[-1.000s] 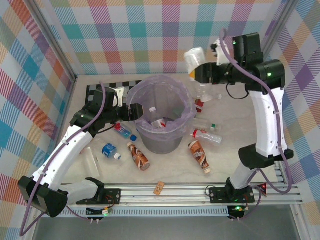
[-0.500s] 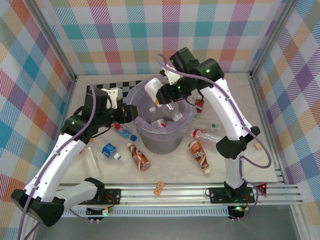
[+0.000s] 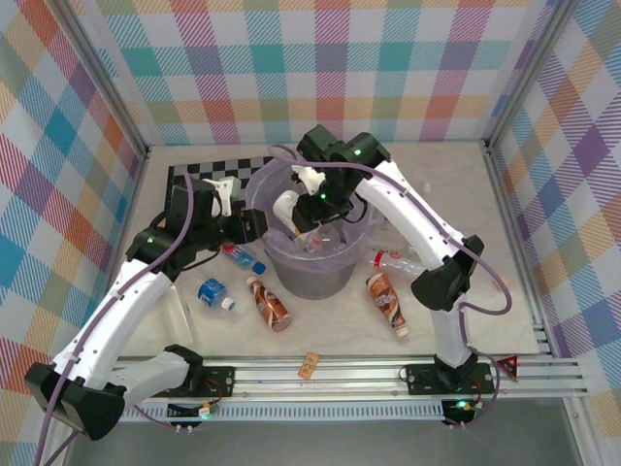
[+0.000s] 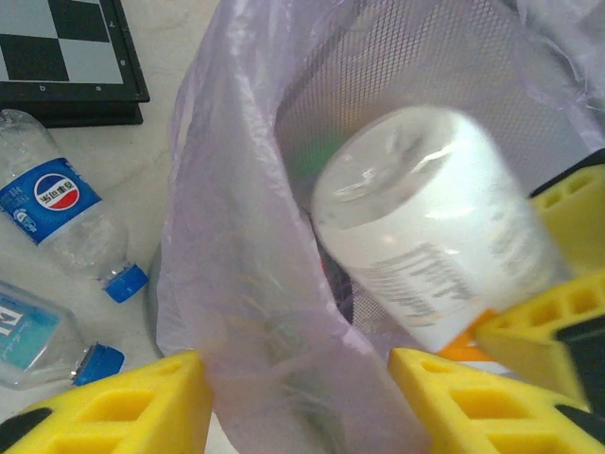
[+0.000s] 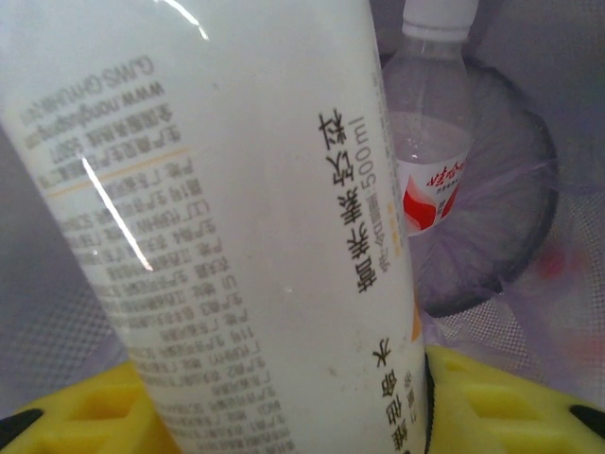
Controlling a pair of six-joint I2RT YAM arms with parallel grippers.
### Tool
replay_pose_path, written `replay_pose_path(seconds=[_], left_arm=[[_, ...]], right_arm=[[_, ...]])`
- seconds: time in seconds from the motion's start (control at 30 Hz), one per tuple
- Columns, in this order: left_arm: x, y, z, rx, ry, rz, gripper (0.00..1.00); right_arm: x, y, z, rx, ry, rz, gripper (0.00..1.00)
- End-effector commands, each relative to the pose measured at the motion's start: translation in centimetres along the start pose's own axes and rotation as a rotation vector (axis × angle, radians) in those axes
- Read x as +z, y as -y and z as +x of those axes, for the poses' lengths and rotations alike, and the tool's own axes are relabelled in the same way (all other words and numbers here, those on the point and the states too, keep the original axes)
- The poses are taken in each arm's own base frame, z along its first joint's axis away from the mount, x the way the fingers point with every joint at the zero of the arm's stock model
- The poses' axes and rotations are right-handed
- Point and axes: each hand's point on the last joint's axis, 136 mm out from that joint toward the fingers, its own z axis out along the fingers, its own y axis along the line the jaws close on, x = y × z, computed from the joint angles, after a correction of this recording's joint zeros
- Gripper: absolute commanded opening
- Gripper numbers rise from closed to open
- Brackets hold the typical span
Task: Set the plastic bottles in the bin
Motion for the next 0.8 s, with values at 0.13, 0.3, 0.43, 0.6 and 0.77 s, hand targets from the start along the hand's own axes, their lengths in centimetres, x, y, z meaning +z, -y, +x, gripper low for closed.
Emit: replay_pose_path(seconds=[0.13, 0.3, 0.43, 0.6, 0.77], left_arm=[[0.8, 0.0, 0.7, -0.016, -0.018, 0.015, 0.47], [0.8, 0.0, 0.7, -0.018, -0.016, 0.015, 0.46], [0.9, -0.1, 0.8, -0.016, -0.019, 0.011, 0.46], [0.8, -0.1, 0.7, -0.013, -0.016, 0.008, 0.46], [0.8, -0.1, 0.7, -0.008, -0.013, 0.005, 0.46]], right_arm=[[4.1, 0.4, 0.2, 0.071, -0.079, -0.010, 0.51], [6.4, 0.8, 0.6, 0.100, -0.123, -0.003, 0.51], [6.3, 1.0, 0.6, 0.103, -0.110, 0.007, 0.50], [1.6, 1.2, -0.4, 0.071, 0.007, 0.057, 0.50], [-4.3, 2.5, -0.1, 0.044, 0.102, 0.172, 0.47]])
